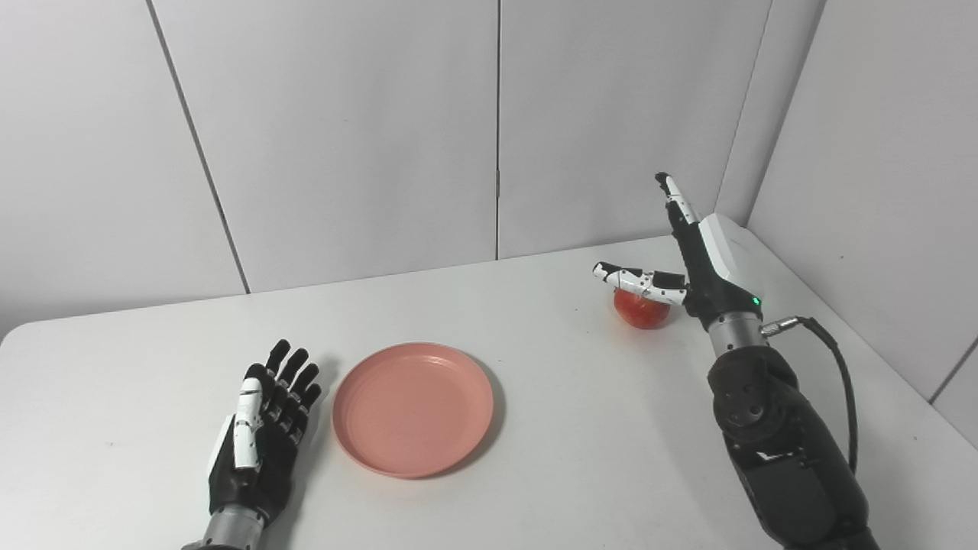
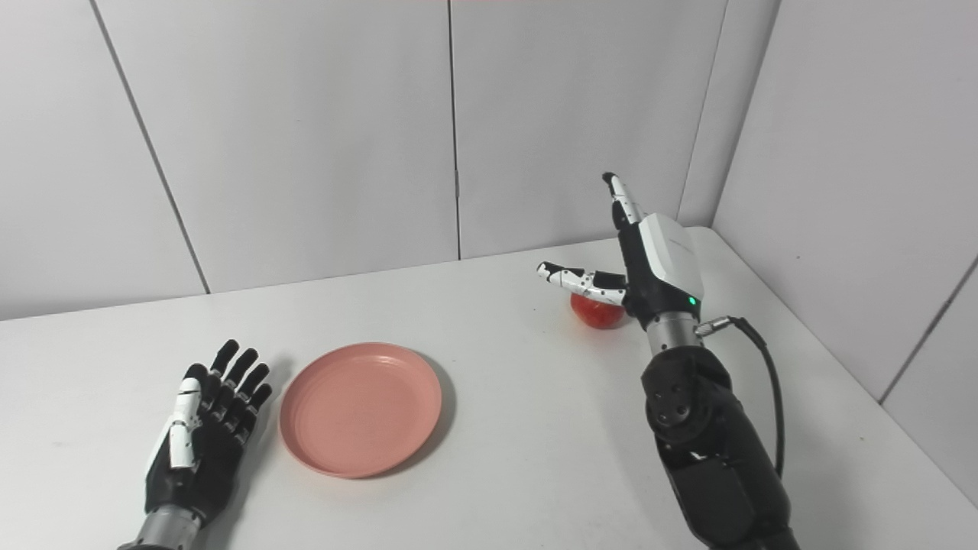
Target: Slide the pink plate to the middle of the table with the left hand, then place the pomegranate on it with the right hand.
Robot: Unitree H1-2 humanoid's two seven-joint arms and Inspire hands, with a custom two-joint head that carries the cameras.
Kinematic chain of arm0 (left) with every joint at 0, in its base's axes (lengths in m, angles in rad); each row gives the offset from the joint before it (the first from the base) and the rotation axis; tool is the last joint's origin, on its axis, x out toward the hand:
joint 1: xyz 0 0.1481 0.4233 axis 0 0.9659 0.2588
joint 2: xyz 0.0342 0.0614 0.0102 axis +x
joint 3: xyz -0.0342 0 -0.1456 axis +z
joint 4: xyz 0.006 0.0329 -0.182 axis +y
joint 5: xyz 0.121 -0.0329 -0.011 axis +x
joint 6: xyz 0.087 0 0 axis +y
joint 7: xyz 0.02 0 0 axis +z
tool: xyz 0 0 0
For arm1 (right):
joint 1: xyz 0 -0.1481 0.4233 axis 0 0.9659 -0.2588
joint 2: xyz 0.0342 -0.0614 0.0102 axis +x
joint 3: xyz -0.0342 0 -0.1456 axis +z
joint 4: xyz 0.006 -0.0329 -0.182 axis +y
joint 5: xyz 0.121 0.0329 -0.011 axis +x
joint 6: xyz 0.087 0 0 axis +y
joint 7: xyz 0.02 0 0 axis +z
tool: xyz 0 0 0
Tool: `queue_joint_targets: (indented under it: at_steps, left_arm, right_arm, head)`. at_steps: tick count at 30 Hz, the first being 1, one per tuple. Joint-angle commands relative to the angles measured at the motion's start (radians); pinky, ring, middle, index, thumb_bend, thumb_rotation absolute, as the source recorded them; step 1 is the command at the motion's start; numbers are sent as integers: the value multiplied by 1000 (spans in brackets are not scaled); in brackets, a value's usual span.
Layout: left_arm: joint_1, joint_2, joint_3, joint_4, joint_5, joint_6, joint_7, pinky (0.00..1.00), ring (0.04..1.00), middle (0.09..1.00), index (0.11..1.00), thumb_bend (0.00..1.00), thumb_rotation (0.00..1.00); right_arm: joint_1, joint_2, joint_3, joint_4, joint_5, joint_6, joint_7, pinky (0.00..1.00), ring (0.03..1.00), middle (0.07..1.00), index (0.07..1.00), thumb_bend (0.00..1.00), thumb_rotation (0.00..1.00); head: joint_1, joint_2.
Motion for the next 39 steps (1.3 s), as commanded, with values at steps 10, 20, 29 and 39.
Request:
queue_joint_targets:
  at_steps: [10, 20, 29, 39]
  left_arm:
    - [5, 19, 4, -1, -10, 27, -2, 980, 957, 957, 949, 383, 1000]
    - [6, 21, 6, -4, -15, 33, -1, 979, 956, 958, 947, 388, 1000]
    - [6, 26, 3, -3, -16, 34, -3, 981, 957, 960, 950, 390, 1000]
    - [8, 26, 2, -12, -11, 41, 0, 974, 952, 953, 943, 391, 1000]
  right_arm:
    - [-109, -62, 7, 86, -3, 25, 23, 742, 867, 915, 915, 985, 499]
    - [-147, -80, 23, 186, 2, 32, 34, 748, 872, 920, 924, 998, 475]
    - [-169, -92, 45, 258, 17, 36, 45, 778, 881, 925, 924, 1000, 434]
    - [-183, -103, 80, 293, 9, 68, 66, 766, 882, 934, 935, 1000, 463]
  head:
    - [-3, 7]
    - [-7, 14]
    - [-3, 17]
    - [-2, 20]
